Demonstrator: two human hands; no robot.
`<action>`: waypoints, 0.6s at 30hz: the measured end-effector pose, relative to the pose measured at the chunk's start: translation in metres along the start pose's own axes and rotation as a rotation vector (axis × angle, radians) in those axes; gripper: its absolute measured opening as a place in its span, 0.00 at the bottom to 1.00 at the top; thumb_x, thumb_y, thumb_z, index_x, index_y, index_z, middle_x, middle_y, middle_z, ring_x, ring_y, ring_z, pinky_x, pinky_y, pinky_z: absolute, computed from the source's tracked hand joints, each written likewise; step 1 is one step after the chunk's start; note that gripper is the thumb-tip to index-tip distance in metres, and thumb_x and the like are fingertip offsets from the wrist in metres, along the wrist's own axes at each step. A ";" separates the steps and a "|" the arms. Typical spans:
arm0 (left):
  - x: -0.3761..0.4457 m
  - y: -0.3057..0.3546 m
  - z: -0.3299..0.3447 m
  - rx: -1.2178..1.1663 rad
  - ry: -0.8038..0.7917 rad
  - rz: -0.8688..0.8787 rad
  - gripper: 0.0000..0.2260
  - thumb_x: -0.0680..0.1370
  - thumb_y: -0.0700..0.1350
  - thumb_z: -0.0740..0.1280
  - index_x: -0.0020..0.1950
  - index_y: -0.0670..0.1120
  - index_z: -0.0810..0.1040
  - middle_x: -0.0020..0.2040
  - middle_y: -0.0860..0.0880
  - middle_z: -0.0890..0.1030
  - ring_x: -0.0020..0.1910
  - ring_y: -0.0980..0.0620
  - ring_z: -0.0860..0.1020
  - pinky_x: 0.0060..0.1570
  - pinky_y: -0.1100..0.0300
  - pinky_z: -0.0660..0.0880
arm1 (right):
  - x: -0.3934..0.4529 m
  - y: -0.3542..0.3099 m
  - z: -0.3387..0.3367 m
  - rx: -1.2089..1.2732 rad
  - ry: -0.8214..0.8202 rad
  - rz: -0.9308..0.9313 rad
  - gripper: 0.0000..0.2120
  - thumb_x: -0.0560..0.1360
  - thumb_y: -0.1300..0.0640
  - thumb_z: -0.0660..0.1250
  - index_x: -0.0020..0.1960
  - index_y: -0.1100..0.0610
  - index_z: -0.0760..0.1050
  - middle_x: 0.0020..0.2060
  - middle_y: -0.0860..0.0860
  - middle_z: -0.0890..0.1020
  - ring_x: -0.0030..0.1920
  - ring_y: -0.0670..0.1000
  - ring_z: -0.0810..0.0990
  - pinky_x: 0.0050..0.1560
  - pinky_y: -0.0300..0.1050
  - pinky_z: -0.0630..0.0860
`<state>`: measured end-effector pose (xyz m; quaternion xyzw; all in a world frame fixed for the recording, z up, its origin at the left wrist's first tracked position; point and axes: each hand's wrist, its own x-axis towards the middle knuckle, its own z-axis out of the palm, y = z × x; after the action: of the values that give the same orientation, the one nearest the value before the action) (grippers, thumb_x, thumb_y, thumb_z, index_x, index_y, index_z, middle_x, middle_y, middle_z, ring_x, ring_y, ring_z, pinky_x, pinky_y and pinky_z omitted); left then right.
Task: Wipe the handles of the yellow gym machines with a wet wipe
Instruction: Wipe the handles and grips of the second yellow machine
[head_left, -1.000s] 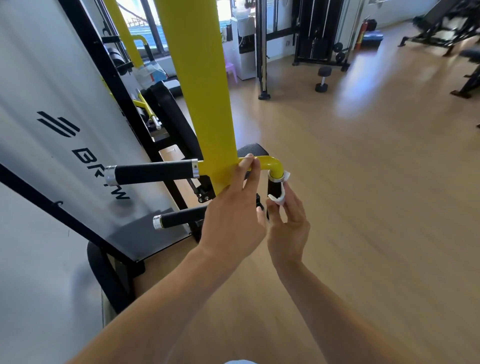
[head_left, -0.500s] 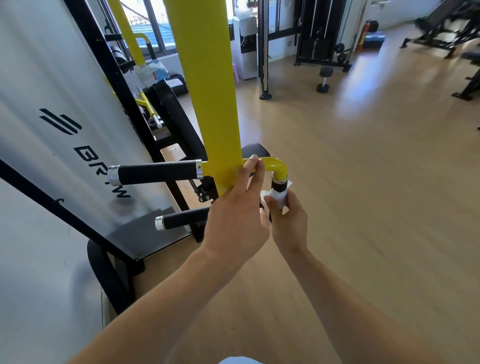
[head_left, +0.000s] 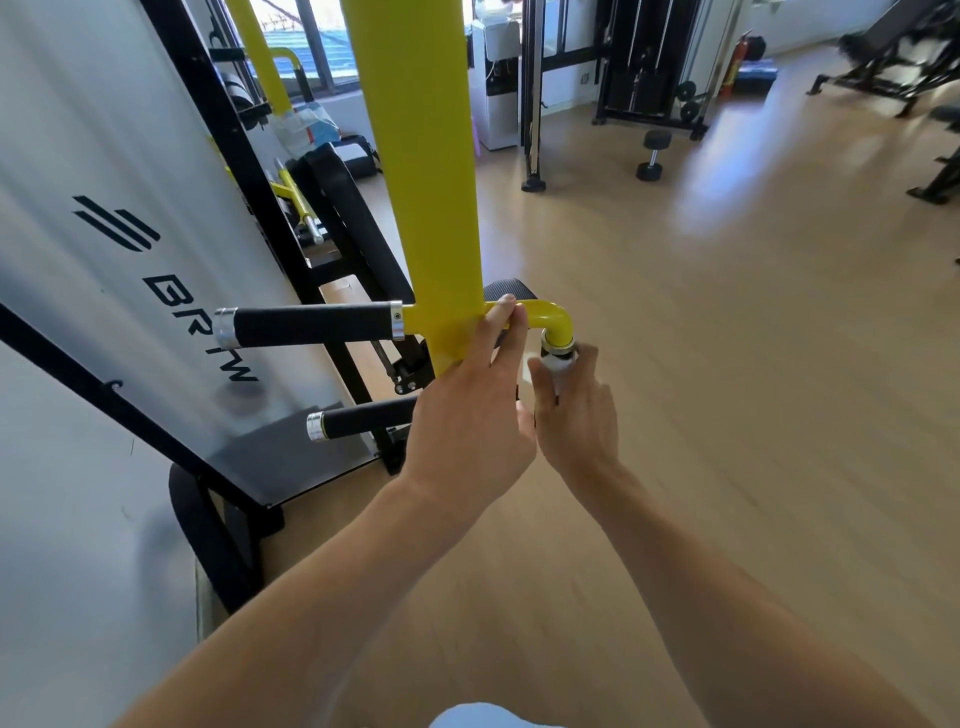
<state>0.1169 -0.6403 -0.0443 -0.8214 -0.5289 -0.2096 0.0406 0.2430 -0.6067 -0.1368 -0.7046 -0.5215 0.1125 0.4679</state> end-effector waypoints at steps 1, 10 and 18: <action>-0.001 0.000 0.001 0.000 0.000 -0.008 0.37 0.73 0.47 0.69 0.81 0.47 0.59 0.80 0.54 0.59 0.44 0.50 0.82 0.35 0.63 0.71 | 0.004 -0.005 -0.002 0.004 0.015 -0.019 0.18 0.81 0.42 0.59 0.57 0.57 0.68 0.45 0.57 0.84 0.44 0.65 0.80 0.40 0.53 0.73; -0.001 0.003 0.002 0.027 0.015 -0.012 0.36 0.74 0.49 0.68 0.81 0.48 0.58 0.80 0.54 0.60 0.45 0.50 0.82 0.34 0.64 0.68 | -0.007 0.019 0.007 0.031 -0.151 0.120 0.15 0.80 0.44 0.62 0.56 0.55 0.73 0.46 0.53 0.83 0.45 0.58 0.81 0.41 0.50 0.74; -0.002 0.003 0.010 -0.079 0.050 -0.029 0.38 0.72 0.47 0.72 0.80 0.46 0.61 0.79 0.52 0.63 0.50 0.49 0.82 0.37 0.60 0.78 | -0.009 0.028 0.014 0.077 -0.272 0.165 0.10 0.80 0.50 0.65 0.53 0.52 0.66 0.46 0.52 0.81 0.46 0.60 0.81 0.41 0.52 0.76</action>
<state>0.1221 -0.6403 -0.0537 -0.8092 -0.5307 -0.2514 0.0181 0.2480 -0.6072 -0.1688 -0.7048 -0.5159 0.2647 0.4087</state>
